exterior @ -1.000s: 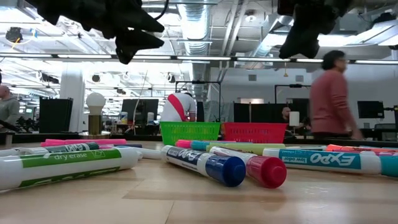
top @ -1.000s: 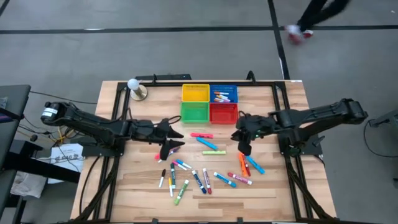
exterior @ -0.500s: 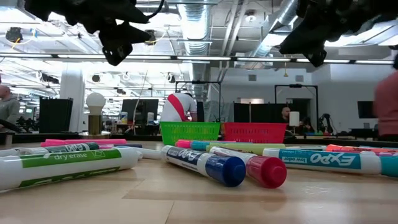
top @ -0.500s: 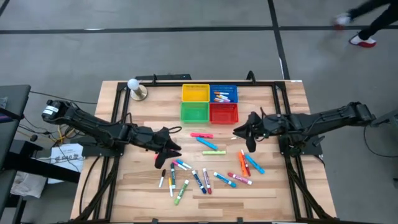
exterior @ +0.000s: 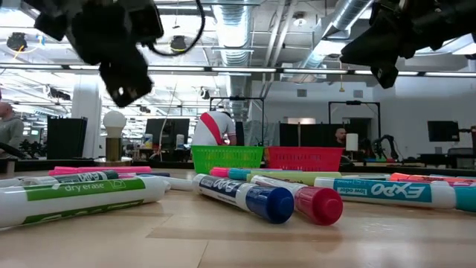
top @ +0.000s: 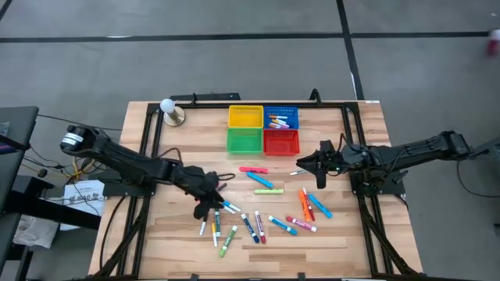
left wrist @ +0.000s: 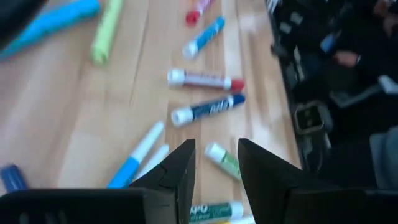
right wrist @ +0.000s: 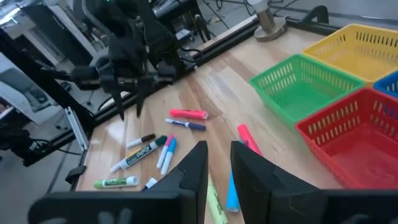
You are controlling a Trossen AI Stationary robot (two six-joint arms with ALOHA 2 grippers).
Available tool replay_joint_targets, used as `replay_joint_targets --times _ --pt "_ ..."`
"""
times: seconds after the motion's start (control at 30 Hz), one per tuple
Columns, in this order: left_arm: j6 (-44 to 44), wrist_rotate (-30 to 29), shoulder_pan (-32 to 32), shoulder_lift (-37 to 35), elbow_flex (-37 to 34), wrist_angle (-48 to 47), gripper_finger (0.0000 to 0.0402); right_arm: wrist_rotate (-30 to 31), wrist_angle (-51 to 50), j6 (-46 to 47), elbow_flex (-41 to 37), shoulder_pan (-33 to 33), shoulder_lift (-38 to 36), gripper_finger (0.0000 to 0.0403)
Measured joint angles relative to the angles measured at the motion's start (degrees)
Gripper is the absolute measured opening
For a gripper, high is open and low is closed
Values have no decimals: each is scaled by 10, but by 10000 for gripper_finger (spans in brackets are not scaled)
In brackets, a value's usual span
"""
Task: Pick & Place Markers
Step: Put the small blue highlighter pen into the blue bin
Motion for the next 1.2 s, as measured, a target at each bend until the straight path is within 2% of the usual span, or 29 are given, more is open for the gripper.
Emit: replay_joint_targets --times 0.17,0.33,0.93,1.0,1.2 --pt "31 42 0 65 20 -3 120 3 1 8 0 0 1 60" --pt "84 45 1 105 47 -3 120 3 1 20 0 0 1 60" --pt "216 39 34 114 58 -11 120 3 3 31 0 0 1 60" --pt "230 24 34 114 58 -16 120 2 3 34 0 0 1 60" --pt "245 10 30 148 59 -19 120 2 1 34 1 0 1 60"
